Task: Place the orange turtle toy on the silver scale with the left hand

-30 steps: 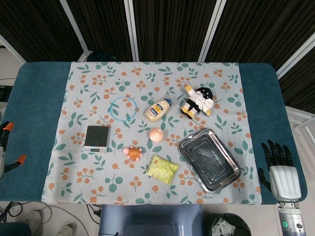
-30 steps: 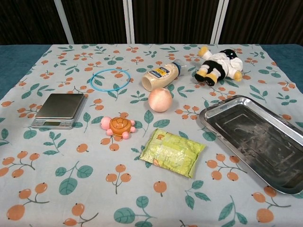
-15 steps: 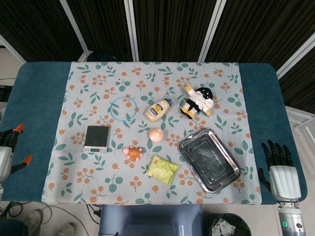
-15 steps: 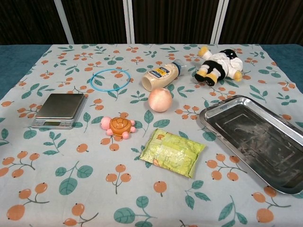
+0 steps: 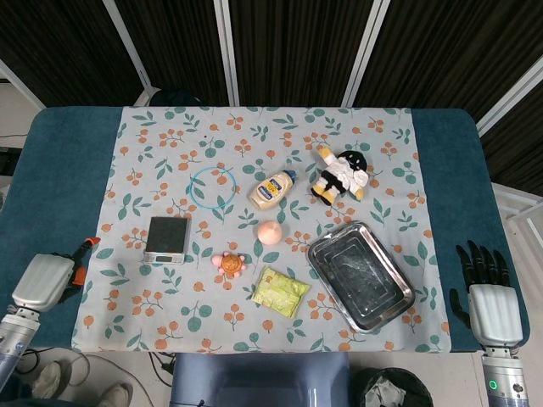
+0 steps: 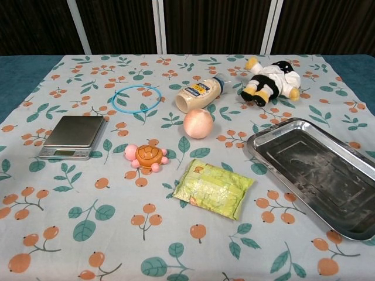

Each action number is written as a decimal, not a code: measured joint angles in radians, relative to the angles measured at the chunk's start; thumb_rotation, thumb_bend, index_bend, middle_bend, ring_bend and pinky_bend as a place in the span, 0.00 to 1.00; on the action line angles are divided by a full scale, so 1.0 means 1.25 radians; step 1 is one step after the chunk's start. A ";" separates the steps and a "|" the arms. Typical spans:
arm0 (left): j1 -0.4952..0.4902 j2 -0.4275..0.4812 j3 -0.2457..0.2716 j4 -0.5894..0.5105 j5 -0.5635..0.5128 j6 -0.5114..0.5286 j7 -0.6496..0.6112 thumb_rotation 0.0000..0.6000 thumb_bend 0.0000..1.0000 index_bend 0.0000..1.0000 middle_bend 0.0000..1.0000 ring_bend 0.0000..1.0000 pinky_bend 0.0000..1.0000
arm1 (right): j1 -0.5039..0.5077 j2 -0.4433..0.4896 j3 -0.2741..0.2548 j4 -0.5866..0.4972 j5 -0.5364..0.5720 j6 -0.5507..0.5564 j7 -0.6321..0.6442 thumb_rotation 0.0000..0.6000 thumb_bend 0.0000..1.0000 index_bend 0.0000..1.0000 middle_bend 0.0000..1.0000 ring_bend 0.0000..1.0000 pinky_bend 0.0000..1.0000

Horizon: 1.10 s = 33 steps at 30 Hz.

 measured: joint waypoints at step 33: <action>-0.131 -0.098 0.009 -0.011 -0.133 -0.243 0.223 1.00 0.65 0.16 0.74 0.66 0.65 | -0.007 0.009 0.004 0.000 0.002 0.012 0.021 1.00 0.53 0.00 0.00 0.01 0.00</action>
